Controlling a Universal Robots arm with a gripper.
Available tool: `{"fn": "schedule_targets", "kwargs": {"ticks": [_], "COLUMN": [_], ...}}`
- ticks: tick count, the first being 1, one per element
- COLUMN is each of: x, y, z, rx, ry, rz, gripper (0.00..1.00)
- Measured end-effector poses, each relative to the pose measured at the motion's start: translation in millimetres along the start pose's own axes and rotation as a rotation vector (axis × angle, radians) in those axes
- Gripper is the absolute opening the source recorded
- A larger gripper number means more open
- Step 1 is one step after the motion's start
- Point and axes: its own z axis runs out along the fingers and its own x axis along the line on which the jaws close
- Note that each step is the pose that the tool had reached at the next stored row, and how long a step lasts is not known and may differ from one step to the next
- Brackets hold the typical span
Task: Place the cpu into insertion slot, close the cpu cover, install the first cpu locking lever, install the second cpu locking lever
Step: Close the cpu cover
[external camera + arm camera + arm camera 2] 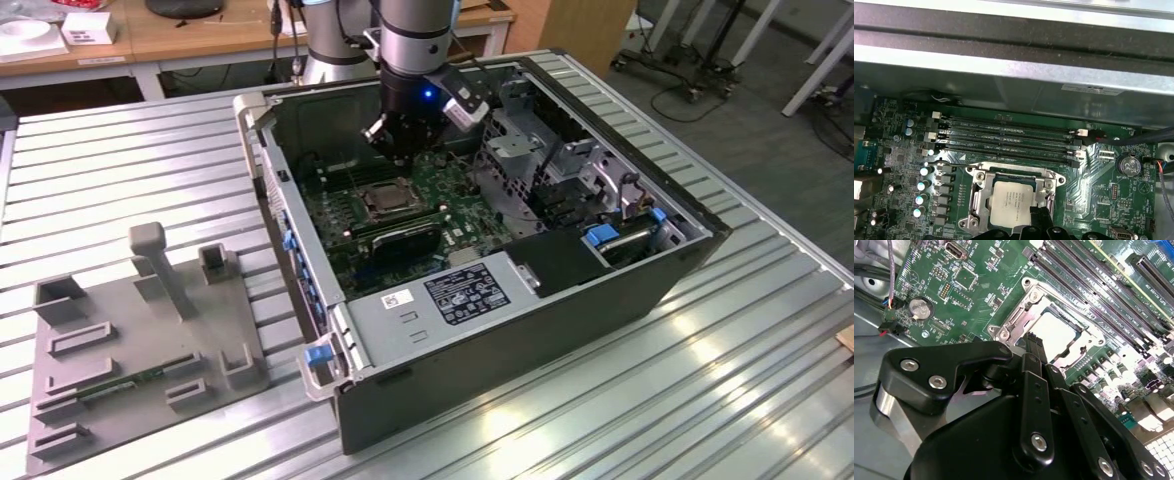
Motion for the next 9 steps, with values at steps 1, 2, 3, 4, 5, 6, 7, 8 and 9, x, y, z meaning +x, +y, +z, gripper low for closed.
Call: {"fn": "schedule_targets", "kwargs": {"ticks": [1, 2, 3, 4, 5, 6, 7, 8, 9], "x": [0.0, 0.0, 0.2, 1.3, 3.1, 5.2, 7.6, 9.8, 12.2], "y": [0.0, 0.0, 0.0, 0.1, 0.3, 0.5, 0.8, 1.0, 1.2], "z": [0.0, 0.0, 0.0, 0.1, 0.3, 0.5, 0.8, 1.2, 1.6], "rx": [0.0, 0.0, -0.0001, -0.0001, -0.0003, -0.0001, 0.0, 0.0001, 0.0004], "ry": [0.0, 0.0, 0.0, -0.0001, -0.0002, -0.0001, -0.0001, -0.0001, -0.0002], "rz": [0.0, 0.0, 0.0, 0.0, 0.0, 0.0, 0.001, 0.001, 0.001], "gripper": [0.11, 0.11, 0.11, 0.11, 0.11, 0.11, 0.11, 0.11, 0.11]}}
